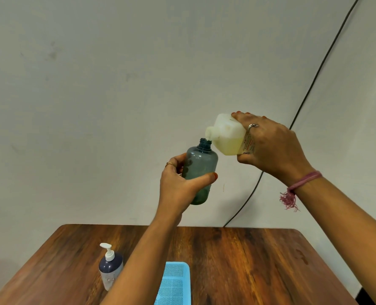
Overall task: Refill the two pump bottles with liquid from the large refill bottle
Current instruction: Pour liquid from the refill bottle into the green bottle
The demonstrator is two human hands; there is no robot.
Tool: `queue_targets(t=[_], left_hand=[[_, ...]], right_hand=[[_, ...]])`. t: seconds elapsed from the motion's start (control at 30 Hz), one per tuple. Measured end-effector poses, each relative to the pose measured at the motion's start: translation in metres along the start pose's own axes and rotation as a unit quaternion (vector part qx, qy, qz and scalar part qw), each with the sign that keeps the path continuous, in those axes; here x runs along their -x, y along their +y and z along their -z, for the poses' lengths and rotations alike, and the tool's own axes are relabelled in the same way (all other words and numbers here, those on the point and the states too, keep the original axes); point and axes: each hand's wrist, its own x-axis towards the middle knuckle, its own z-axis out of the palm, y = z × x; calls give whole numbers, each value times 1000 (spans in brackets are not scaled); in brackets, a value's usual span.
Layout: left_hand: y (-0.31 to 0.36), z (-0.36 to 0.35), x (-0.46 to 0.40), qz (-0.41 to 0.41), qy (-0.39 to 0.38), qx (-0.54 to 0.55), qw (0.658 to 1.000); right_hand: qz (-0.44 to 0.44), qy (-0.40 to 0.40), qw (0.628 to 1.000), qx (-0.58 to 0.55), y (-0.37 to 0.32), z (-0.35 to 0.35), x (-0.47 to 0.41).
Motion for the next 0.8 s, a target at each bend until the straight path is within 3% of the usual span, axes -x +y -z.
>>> queue_targets(t=[0.8], left_hand=[[-4, -2, -1, 2, 3, 4, 1000]], right_hand=[[-1, 1, 1000, 12, -1, 1, 1]])
